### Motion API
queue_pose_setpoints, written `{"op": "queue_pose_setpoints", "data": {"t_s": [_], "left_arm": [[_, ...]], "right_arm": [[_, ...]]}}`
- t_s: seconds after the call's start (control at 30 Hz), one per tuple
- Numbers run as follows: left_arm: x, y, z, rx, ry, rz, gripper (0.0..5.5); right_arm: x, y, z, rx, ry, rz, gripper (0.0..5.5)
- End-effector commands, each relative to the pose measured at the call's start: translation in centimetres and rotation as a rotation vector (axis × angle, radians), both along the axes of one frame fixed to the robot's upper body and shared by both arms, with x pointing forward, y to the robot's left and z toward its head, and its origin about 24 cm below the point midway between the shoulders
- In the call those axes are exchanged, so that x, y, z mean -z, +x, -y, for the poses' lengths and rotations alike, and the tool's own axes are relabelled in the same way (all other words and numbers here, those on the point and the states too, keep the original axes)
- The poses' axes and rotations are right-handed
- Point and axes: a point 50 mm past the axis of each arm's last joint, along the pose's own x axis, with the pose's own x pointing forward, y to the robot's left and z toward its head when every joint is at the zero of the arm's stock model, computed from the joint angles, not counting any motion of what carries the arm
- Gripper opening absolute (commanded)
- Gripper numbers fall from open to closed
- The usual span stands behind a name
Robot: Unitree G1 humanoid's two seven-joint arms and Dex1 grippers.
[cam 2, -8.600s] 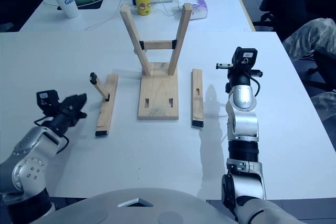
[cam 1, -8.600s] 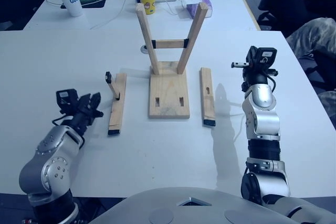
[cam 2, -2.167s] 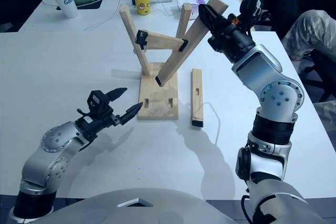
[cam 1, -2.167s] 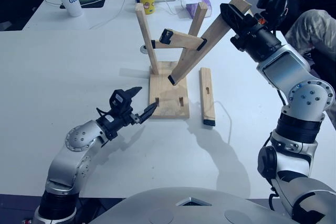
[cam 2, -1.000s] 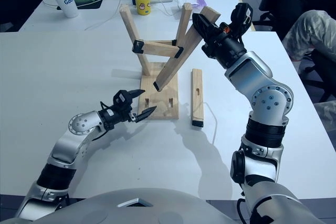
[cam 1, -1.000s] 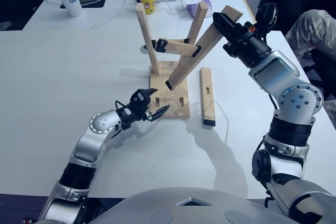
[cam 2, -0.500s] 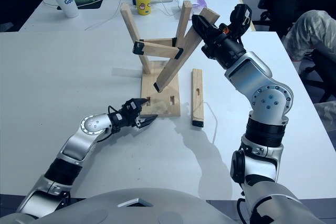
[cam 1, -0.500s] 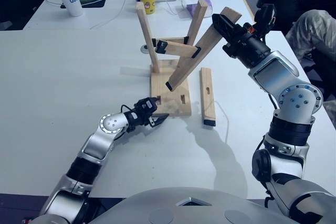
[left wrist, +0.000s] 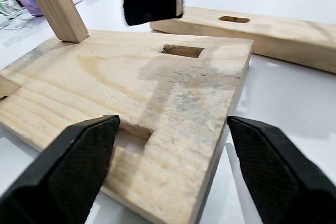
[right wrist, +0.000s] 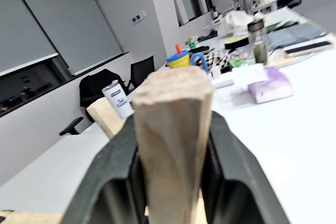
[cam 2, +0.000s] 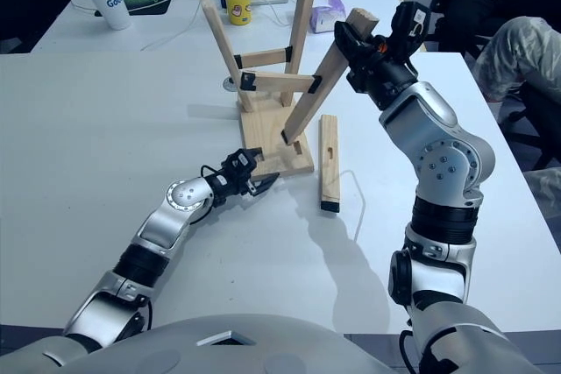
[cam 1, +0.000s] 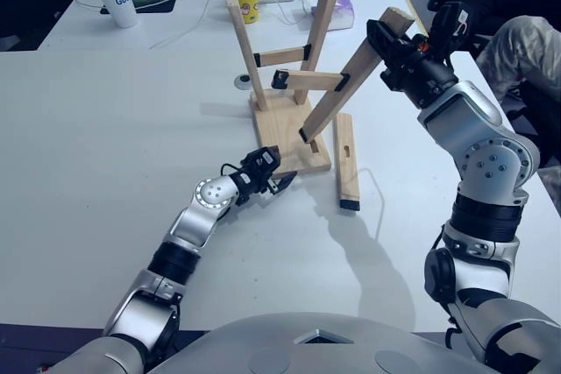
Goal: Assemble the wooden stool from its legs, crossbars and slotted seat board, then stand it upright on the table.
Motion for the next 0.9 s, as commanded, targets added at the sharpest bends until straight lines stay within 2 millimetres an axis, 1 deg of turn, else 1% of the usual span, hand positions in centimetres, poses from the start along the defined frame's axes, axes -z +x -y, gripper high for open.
{"op": "queue_pose_setpoints", "data": {"t_s": [0.03, 0.17, 0.27, 0.4, 0.67, 0.8, 0.9], "left_arm": [[-0.4, 0.4, 0.0, -0.024, -0.008, 0.030, 3.80], [-0.9, 0.4, 0.0, -0.027, -0.029, 0.049, 3.80], [-1.1, 0.3, 0.1, -0.020, -0.034, 0.055, 3.80], [-1.1, 0.0, 0.1, -0.008, -0.034, 0.051, 3.80], [-1.0, -0.1, 0.3, -0.005, -0.038, 0.049, 3.80], [-1.3, -0.1, 0.1, -0.013, -0.040, 0.058, 3.80], [-1.4, -0.2, 0.1, -0.019, -0.047, 0.062, 3.80]], "right_arm": [[1.3, -0.6, -0.1, -0.005, -0.065, 0.007, 1.03], [3.0, -0.5, -0.2, 0.002, -0.077, -0.023, 1.03], [4.4, -0.3, 0.4, 0.043, -0.082, -0.050, 1.03], [4.9, 0.0, 1.0, 0.099, -0.047, -0.053, 1.03], [5.3, 0.7, 0.5, 0.127, -0.024, -0.050, 1.03], [5.9, 0.4, 0.1, 0.132, -0.079, -0.057, 1.03], [6.7, -0.2, -0.7, 0.109, -0.169, -0.035, 1.03]]}}
